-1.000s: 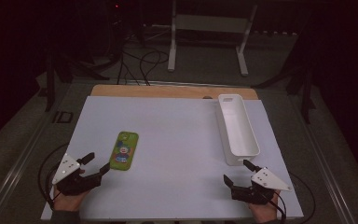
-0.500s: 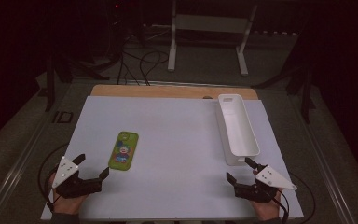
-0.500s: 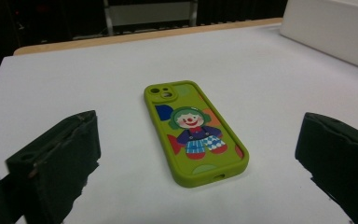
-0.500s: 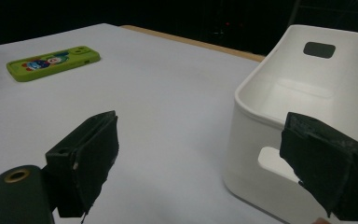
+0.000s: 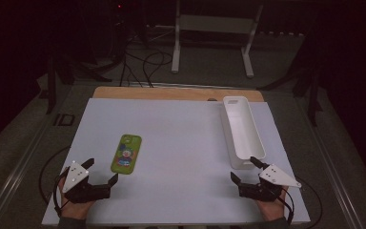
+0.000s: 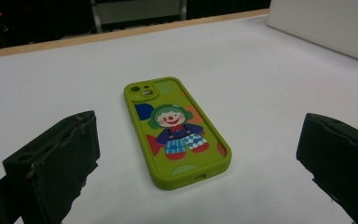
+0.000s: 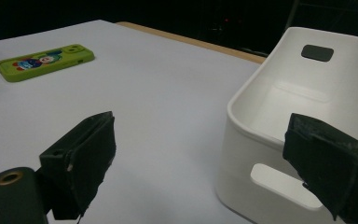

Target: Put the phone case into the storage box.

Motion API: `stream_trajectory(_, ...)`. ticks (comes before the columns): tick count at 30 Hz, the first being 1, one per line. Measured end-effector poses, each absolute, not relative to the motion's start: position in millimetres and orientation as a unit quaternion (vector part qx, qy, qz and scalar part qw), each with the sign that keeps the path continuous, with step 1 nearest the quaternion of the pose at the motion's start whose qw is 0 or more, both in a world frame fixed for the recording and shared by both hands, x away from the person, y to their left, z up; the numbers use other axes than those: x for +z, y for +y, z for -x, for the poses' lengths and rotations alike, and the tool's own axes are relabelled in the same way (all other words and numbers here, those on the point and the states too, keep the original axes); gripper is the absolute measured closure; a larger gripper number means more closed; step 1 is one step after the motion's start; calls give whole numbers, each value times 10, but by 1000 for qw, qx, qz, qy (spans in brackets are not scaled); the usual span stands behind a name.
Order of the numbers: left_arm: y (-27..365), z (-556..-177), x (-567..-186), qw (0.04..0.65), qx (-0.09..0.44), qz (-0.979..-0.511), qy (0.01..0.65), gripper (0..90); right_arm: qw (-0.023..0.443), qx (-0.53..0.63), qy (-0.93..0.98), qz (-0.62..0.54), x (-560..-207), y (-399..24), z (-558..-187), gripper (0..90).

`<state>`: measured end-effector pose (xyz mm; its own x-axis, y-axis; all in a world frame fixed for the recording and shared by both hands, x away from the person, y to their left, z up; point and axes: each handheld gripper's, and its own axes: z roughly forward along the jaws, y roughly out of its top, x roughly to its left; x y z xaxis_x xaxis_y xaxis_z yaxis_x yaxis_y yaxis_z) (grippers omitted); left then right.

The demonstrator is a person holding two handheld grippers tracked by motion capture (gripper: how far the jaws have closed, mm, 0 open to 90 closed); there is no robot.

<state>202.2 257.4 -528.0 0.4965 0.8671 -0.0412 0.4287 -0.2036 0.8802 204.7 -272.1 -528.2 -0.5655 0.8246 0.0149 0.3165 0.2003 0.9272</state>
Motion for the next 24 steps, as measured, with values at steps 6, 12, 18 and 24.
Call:
stream_trajectory(6, 2566, -2051, -5287, 442, 242, -742, 442, 0, 269, 490, 731, -391, -5306, -2699, -1986, 85)
stream_trajectory(12, 2564, -2060, -5269, 433, 241, -742, 452, 0, 270, 485, 732, -396, -5339, -2707, -1979, 85)
stream_trajectory(18, 2564, -2112, -5181, 423, 233, -742, 466, 0, 272, 484, 727, -405, -5341, -2737, -1970, 85)
stream_trajectory(24, 2521, -2193, -5083, 411, 229, -751, 463, 0, 273, 485, 724, -408, -5336, -2742, -1961, 85)
